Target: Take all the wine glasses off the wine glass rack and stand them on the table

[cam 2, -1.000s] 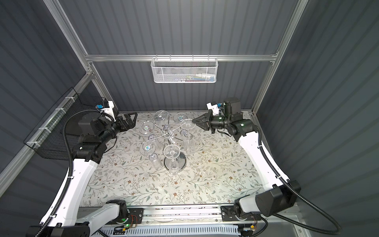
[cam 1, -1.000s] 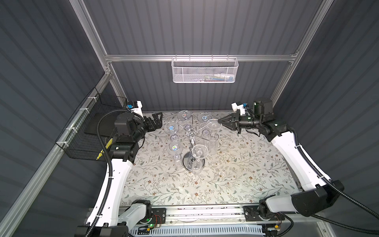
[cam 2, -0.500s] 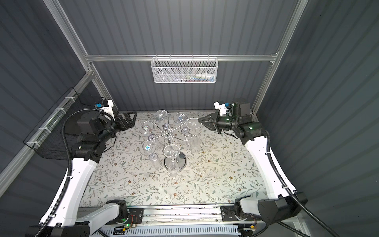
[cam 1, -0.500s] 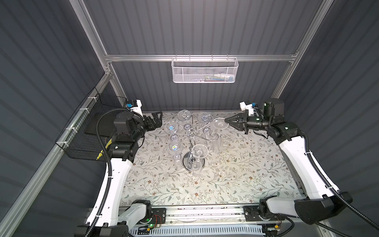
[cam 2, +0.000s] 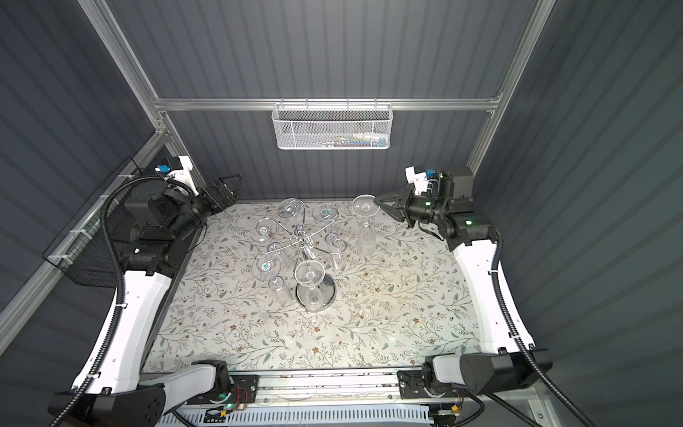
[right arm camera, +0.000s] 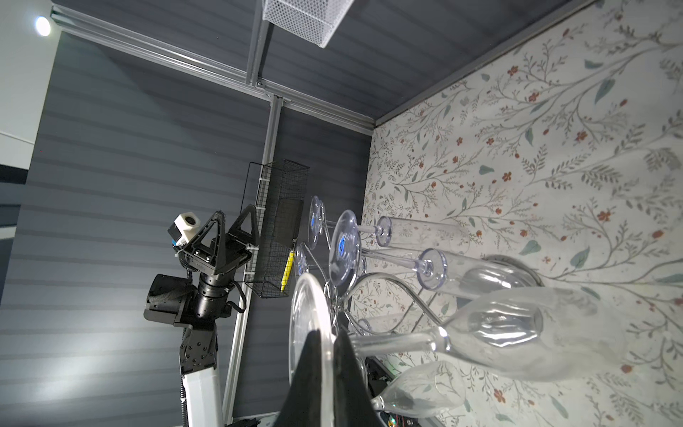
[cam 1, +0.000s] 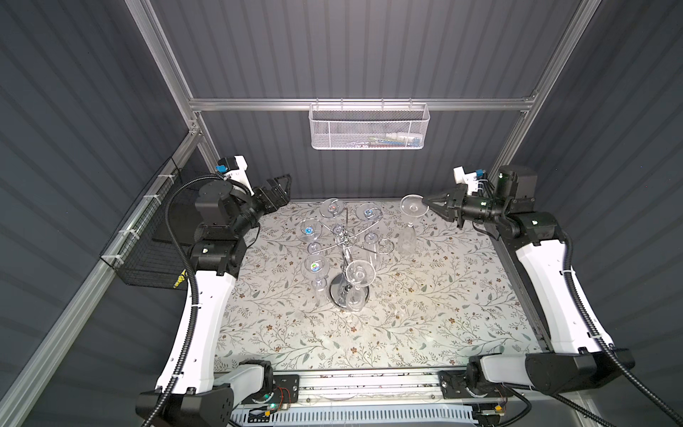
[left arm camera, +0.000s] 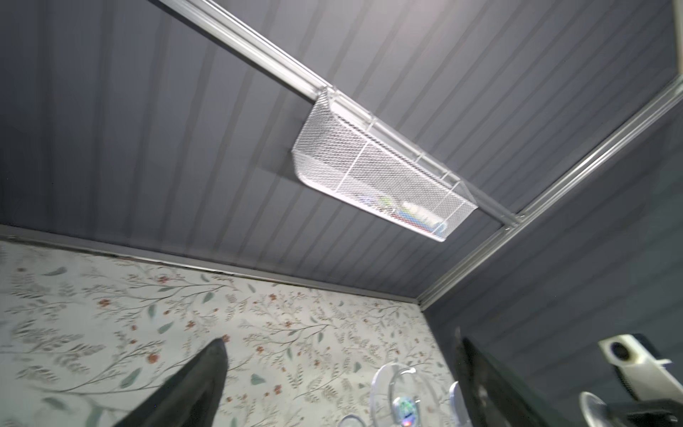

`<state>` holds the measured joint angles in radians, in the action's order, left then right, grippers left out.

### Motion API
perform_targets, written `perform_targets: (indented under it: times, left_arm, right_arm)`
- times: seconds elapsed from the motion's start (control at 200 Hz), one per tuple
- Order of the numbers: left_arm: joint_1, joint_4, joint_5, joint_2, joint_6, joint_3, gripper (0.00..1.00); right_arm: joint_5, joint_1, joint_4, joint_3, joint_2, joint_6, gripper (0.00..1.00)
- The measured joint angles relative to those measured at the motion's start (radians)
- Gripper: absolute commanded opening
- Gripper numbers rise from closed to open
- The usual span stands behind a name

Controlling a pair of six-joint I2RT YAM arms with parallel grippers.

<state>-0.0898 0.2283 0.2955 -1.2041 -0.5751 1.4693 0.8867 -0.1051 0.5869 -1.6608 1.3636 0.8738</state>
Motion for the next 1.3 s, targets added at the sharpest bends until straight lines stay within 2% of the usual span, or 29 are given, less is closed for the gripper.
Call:
perform_targets:
  times: [0.18,0.345,0.46,0.675,0.9,1.301]
  left_arm:
    - [-0.023,-0.090,0.108,-0.108,-0.149,0.138,0.96]
    - [-0.142,-0.171,0.178,-0.201,-0.261,0.242,0.96]
    - [-0.212,-0.249,0.230,-0.253,-0.357,0.264,0.96]
    - [-0.285,-0.382,0.276,-0.344,-0.520,0.270,0.95]
    - [-0.400,-0.471,0.313,-0.463,-0.637,0.316,0.94]
    - [-0.460,-0.807,0.354,-0.623,-0.893,0.353,0.90]
  right_arm:
    - [-0.005,0.007,-0.077,-0.094,0.034,-0.075,0.00]
    - [-0.025,0.007,-0.250,-0.097,0.034,-0.163,0.00]
    - [-0.027,0.007,-0.446,-0.018,0.009,-0.214,0.00]
    - [0.004,0.007,-0.819,0.152,-0.027,-0.283,0.00]
    - [0.070,0.007,-1.192,0.253,-0.022,-0.282,0.00]
    - [0.145,0.007,-1.742,0.299,0.089,-0.203,0.00]
